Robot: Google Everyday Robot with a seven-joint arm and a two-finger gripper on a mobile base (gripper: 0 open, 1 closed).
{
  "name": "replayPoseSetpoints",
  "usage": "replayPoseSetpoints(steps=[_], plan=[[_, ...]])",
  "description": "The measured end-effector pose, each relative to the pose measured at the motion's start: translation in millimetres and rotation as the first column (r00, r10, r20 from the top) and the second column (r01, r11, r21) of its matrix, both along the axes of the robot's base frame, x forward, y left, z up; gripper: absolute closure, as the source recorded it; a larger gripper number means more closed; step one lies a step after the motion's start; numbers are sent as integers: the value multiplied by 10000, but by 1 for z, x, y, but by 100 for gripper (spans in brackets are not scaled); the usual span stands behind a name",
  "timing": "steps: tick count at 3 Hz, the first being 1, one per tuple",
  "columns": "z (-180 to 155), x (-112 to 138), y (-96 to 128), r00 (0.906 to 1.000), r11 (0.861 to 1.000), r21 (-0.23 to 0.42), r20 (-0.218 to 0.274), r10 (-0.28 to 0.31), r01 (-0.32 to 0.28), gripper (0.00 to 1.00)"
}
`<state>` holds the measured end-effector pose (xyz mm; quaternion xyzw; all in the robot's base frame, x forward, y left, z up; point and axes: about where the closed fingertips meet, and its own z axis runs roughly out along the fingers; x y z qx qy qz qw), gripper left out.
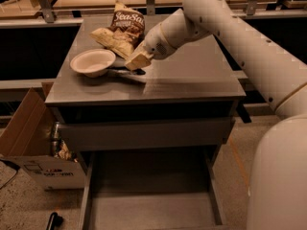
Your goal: Place rxbar blueberry into middle drawer
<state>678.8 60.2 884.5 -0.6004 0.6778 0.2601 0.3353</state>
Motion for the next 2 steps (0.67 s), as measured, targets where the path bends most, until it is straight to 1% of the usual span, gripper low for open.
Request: replayPoseSetpoints(steps=[1, 2], plan=[[29, -24, -6, 9961, 9899, 1119, 262, 842, -866, 100], [43, -60, -8, 9848, 9714, 1669, 668, 1600, -1692, 100]])
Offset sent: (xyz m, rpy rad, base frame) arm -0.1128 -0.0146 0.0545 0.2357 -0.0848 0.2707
